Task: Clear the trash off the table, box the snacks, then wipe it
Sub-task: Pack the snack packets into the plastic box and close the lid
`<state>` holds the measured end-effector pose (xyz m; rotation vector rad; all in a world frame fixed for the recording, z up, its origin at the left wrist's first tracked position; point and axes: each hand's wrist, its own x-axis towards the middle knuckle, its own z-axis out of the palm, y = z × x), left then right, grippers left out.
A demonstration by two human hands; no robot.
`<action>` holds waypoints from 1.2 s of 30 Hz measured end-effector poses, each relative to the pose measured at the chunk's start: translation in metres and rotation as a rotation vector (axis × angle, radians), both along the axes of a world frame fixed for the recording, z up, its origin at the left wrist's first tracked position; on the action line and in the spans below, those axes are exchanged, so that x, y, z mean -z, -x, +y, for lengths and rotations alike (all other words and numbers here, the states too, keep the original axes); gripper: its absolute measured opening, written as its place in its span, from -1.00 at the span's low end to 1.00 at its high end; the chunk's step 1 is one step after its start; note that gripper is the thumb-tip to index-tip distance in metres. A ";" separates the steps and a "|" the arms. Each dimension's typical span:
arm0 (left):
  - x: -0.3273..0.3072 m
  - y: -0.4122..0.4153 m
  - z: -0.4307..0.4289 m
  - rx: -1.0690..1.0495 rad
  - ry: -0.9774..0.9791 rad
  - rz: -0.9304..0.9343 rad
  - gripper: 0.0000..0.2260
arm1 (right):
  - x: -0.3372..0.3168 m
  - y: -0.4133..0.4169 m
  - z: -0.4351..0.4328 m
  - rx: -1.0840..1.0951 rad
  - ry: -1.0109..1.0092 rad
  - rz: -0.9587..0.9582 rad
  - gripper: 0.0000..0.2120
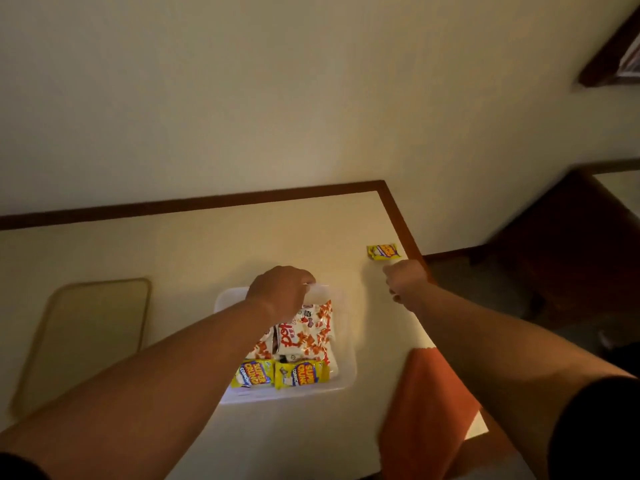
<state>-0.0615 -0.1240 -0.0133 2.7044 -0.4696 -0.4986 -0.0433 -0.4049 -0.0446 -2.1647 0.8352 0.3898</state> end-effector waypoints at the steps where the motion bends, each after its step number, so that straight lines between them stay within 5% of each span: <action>1: 0.001 -0.003 -0.002 -0.019 0.005 0.003 -0.72 | 0.002 -0.011 -0.003 0.133 -0.143 0.032 -0.89; 3: 0.000 -0.005 0.000 -0.044 0.008 0.014 -0.70 | 0.013 -0.032 -0.009 0.384 -0.311 0.042 -0.76; 8: -0.008 -0.007 0.025 -0.121 0.012 0.013 -0.66 | 0.036 -0.065 -0.008 0.366 -0.218 0.056 -0.53; 12: -0.011 -0.003 0.055 -0.180 -0.058 0.052 -0.65 | 0.031 -0.065 0.004 0.182 -0.093 0.047 -0.54; 15: -0.010 0.003 0.072 -0.212 -0.062 0.092 -0.65 | 0.033 -0.060 0.012 0.202 -0.126 -0.060 -0.78; 17: -0.007 0.006 0.081 -0.214 -0.063 0.121 -0.60 | 0.035 -0.055 0.021 0.206 -0.101 -0.192 -0.72; 26: -0.002 0.028 0.133 -0.188 -0.037 0.132 -0.39 | -0.077 0.039 0.125 -0.405 -0.330 -0.335 -0.82; 30: -0.004 0.048 0.177 -0.241 -0.045 0.116 -0.44 | -0.080 0.076 0.163 -0.744 -0.063 -0.148 -0.82; 36: -0.005 0.078 0.237 -0.317 -0.060 0.106 -0.49 | -0.066 0.138 0.233 -0.750 0.303 -0.123 -0.78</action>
